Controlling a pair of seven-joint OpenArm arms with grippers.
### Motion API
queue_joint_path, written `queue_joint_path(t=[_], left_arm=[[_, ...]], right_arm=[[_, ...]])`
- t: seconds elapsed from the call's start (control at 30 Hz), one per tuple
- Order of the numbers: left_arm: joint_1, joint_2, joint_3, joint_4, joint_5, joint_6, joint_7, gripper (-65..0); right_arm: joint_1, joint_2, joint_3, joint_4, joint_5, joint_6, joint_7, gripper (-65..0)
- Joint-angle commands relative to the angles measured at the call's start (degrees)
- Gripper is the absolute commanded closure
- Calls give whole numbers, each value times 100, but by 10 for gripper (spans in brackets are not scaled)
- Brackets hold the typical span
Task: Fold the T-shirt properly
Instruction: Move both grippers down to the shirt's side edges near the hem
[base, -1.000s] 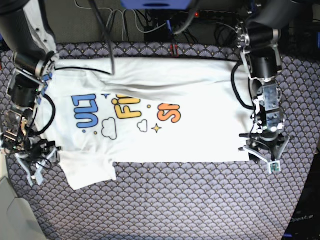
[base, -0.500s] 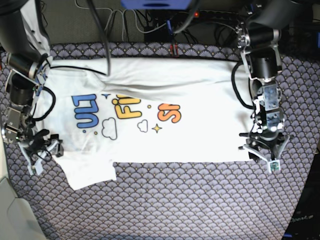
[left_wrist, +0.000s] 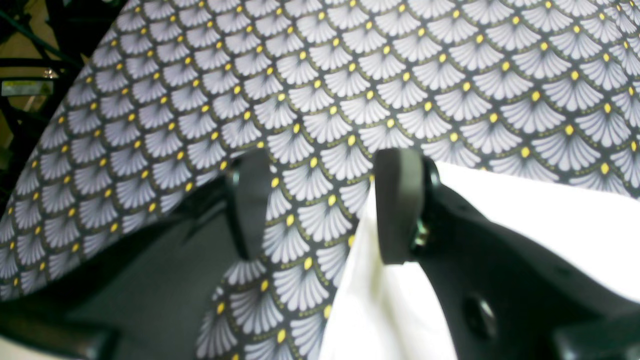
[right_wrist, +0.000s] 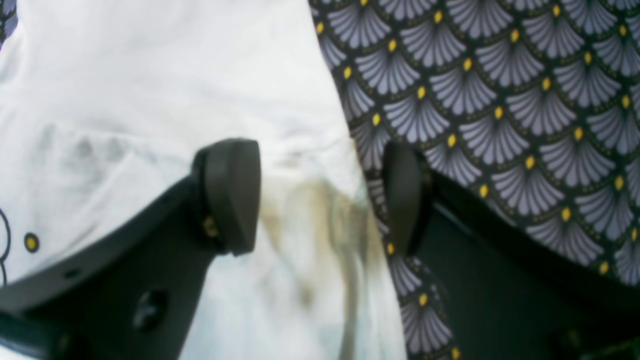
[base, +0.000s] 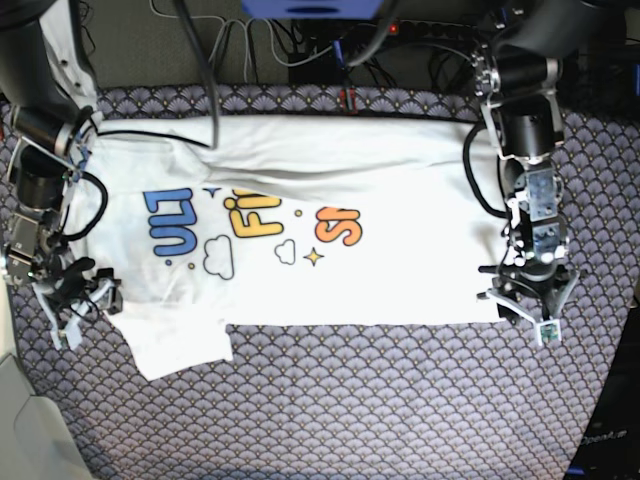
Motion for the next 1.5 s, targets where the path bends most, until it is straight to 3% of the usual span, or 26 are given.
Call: queue_joint_path(t=[0.0, 0.17, 0.5, 0.63, 0.93, 1.23, 1.47], left_arm=[[-164, -45, -6, 120, 6, 29, -152, -328], [-164, -36, -6, 120, 6, 29, -161, -328], [-173, -27, -6, 76, 6, 29, -170, -328], [-225, -27, -6, 49, 6, 29, -170, -328], [-568, -36, -6, -408, 6, 29, -170, -328], [-639, -10, -6, -610, 6, 29, -205, -328], [-797, -10, 3, -1603, 6, 29, -1216, -328]], right_arm=[[88, 94, 14, 81, 66, -1, 142, -394], [-79, 85, 14, 81, 66, -1, 467, -394], [-114, 76, -4, 81, 66, -1, 476, -378], [-123, 76, -4, 72, 66, -1, 458, -290], [-123, 67, -4, 72, 57, -1, 449, 0], [-263, 76, -4, 81, 57, -1, 449, 0], [-316, 6, -4, 81, 57, -1, 441, 0]])
